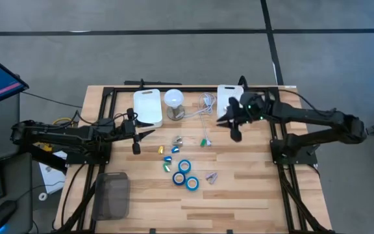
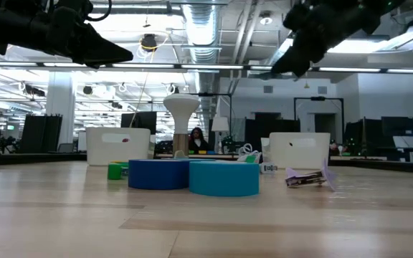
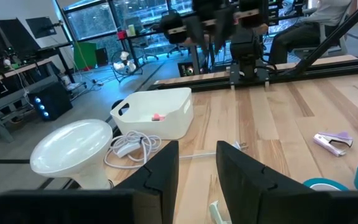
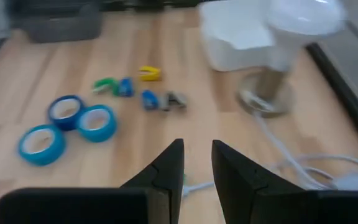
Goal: Pick and place Stapler, Stapler remover, tape
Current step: Put the top green stapler into the left white bin
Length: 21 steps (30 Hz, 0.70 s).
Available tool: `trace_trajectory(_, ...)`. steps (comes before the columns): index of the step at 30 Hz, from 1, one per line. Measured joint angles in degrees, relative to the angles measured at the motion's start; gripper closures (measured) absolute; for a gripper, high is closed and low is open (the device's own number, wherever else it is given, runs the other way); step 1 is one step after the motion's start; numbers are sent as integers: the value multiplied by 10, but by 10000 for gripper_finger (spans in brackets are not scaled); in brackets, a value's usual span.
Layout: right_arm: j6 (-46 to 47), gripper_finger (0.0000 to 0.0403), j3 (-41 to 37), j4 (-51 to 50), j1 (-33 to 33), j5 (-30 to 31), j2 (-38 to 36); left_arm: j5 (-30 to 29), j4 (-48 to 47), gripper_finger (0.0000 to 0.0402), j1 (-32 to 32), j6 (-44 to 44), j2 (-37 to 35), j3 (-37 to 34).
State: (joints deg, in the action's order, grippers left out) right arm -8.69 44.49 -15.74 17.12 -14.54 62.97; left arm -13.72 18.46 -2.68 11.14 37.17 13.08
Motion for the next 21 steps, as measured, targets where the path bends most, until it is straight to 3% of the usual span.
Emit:
trace_trajectory(7, -9, 328, 1, 20, -69, 27, 22, 0, 0, 302, 0, 0, 0, 0)
trace_trajectory(14, -12, 328, 0, 18, -76, 45, 56, 0, 0, 302, 0, 0, 0, 0)
trace_trajectory(21, -82, 328, 4, 43, -103, 69, 130, 0, 0, 302, 0, 0, 0, 0)
